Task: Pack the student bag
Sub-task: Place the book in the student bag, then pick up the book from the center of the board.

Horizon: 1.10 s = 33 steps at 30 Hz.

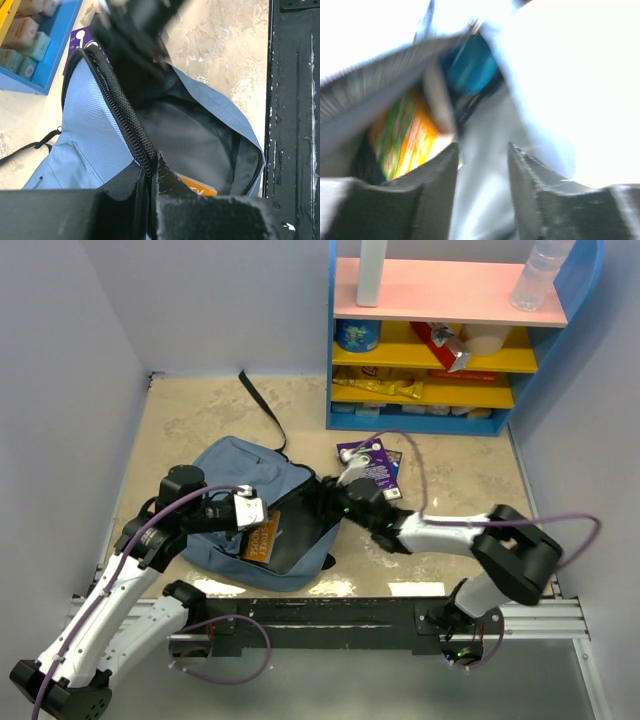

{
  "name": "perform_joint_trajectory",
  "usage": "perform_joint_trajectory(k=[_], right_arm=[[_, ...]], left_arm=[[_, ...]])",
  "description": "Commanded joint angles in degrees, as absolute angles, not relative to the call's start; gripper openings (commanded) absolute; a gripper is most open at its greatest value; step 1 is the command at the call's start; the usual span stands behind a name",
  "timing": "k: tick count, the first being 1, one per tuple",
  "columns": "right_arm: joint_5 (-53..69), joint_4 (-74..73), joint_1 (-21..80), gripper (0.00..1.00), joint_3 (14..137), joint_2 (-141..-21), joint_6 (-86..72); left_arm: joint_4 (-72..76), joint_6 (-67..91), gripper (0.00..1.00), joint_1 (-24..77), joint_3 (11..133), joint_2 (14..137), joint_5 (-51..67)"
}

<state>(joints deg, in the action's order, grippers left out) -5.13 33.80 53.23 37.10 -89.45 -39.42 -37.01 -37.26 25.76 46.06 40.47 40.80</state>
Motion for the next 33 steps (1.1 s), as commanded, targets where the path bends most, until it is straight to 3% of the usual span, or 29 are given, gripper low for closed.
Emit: perform_joint_trajectory(k=[1, 3, 8, 18, 26, 33], right_arm=[[-6.24, 23.05, 44.58, 0.53, 35.69, -74.91, -36.14], [-6.50, 17.88, 39.65, 0.59, 35.16, -69.64, -35.25], [-9.32, 9.41, 28.07, 0.83, 35.07, -67.32, -34.71], [9.04, 13.60, 9.41, 0.99, 23.57, -71.71, -43.76], [24.41, 32.57, 4.04, 0.99, 17.50, -80.59, -52.55], [26.28, 37.79, 3.96, 0.94, 16.79, -86.66, -55.72]], left_arm=[[-32.35, -38.15, 0.00, 25.84, 46.76, 39.38, 45.17], [-31.99, -37.88, 0.00, 25.84, 46.58, 39.38, 45.17], [-32.25, -37.88, 0.00, 25.84, 47.11, 39.81, 45.44], [-32.87, -38.32, 0.00, 25.84, 47.64, 39.73, 45.53], [-32.61, -37.62, 0.00, 25.84, 47.90, 39.99, 46.23], [-32.17, -37.44, 0.00, 25.75, 47.46, 39.82, 46.41]])
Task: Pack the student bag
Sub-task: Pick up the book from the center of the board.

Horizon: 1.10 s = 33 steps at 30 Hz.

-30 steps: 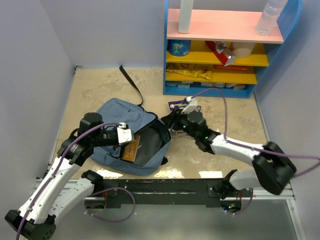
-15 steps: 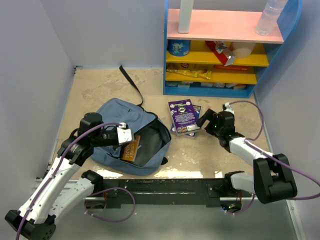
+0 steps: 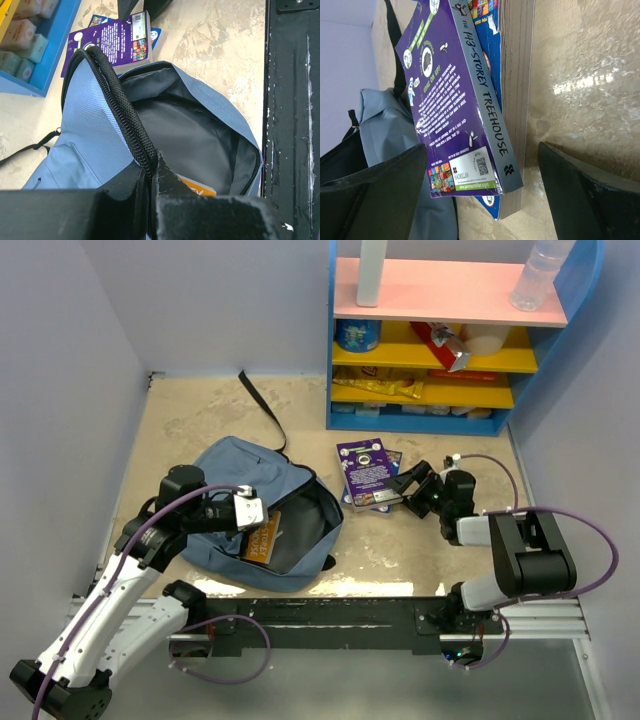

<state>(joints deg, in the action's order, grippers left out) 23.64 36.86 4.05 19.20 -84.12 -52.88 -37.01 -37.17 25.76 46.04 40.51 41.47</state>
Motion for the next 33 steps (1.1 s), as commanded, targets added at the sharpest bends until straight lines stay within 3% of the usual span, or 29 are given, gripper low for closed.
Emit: perform_joint_trajectory(k=[1, 11, 13, 14, 20, 25, 33], right_arm=[[26.11, 38.14, 4.04, 0.92, 16.70, -86.75, -55.81], [25.84, 40.69, 3.96, 0.52, 16.87, -88.59, -57.39], [25.58, 40.78, 4.04, 0.36, 16.79, -87.55, -57.31], [24.97, 38.61, 3.96, 0.27, 17.05, -84.93, -56.78], [17.24, 21.99, 4.04, 0.02, 20.65, -70.77, -49.40], [14.15, 14.60, 3.78, 0.00, 21.97, -61.97, -46.85], [30.74, 15.45, 3.78, 0.00, 24.26, -52.92, -47.45]], left_arm=[[-32.08, -37.44, 0.00, 25.75, 47.46, 39.81, 46.32], [-32.08, -37.35, 0.00, 25.84, 47.20, 39.46, 46.23], [-32.17, -37.35, 0.00, 25.66, 47.37, 39.55, 46.32], [-32.17, -37.35, 0.00, 25.66, 47.20, 39.55, 46.23], [-31.64, -37.09, 0.00, 25.66, 46.49, 39.29, 46.58], [-31.46, -36.91, 0.00, 25.75, 46.58, 39.46, 46.67], [-31.55, -36.74, 0.00, 25.66, 46.85, 39.55, 46.41]])
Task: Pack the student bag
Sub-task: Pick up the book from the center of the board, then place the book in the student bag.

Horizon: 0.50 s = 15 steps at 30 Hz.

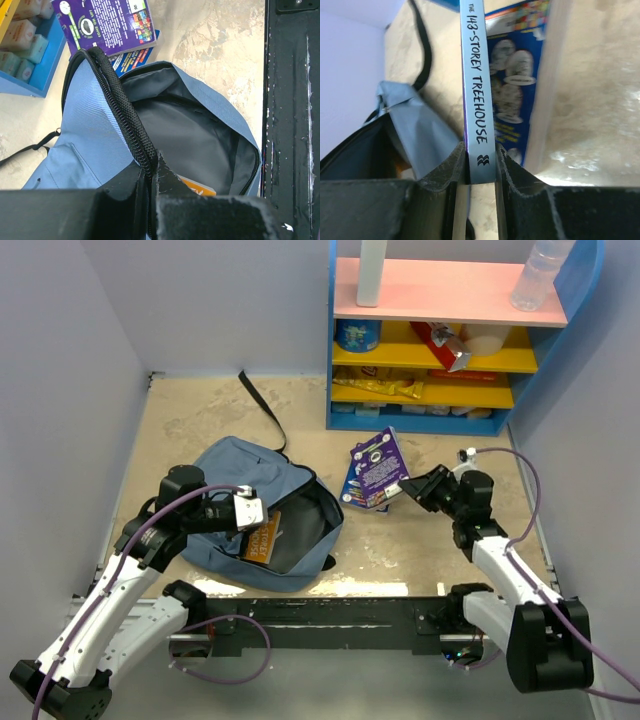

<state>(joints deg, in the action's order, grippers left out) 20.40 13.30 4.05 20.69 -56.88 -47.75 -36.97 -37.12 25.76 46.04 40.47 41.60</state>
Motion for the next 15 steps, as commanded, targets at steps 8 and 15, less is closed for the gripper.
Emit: perform_joint_trajectory(k=[8, 15], right_arm=[[41.13, 27.25, 3.78, 0.00, 21.44, -44.04, -64.31], [46.14, 38.02, 5.71, 0.00, 16.20, -40.26, -81.28]], left_arm=[[-31.64, -36.83, 0.00, 25.75, 46.67, 39.90, 46.58], [-31.20, -36.56, 0.00, 25.66, 46.50, 39.81, 45.97]])
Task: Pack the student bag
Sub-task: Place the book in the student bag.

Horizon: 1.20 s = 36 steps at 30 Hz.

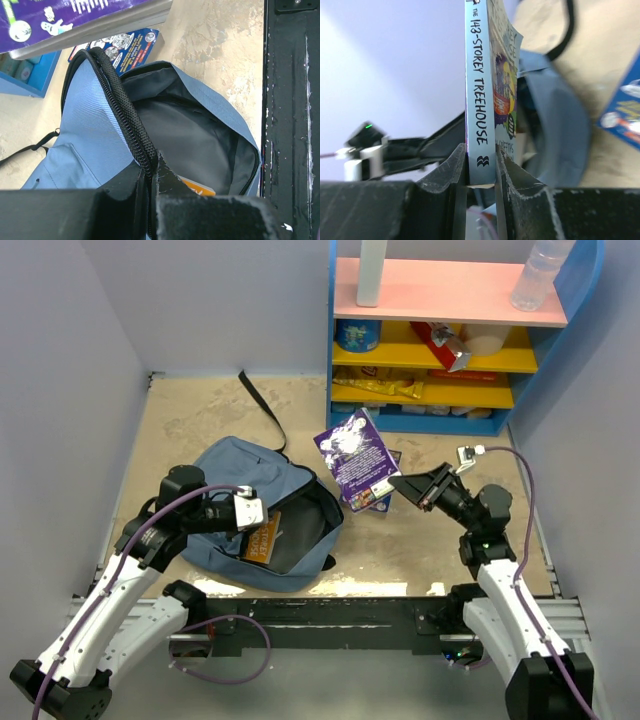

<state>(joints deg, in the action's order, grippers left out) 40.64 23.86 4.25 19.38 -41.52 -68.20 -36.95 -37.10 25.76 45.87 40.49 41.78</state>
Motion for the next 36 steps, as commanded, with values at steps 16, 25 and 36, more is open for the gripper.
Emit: perform_joint_trajectory(k=[16, 25, 36], right_arm=[[44.04, 13.54, 11.34, 0.00, 9.59, -32.26, -77.79], [40.34, 5.17, 11.34, 0.00, 9.15, -32.34, -72.06], [41.48, 10.00, 12.82, 0.00, 12.92, -36.02, -71.79]], left_arm=[[-28.13, -34.37, 0.00, 25.05, 47.37, 40.43, 44.30], [-29.97, -35.42, 0.00, 24.96, 47.99, 39.82, 44.03], [-29.71, -34.72, 0.00, 24.96, 47.55, 39.11, 45.09]])
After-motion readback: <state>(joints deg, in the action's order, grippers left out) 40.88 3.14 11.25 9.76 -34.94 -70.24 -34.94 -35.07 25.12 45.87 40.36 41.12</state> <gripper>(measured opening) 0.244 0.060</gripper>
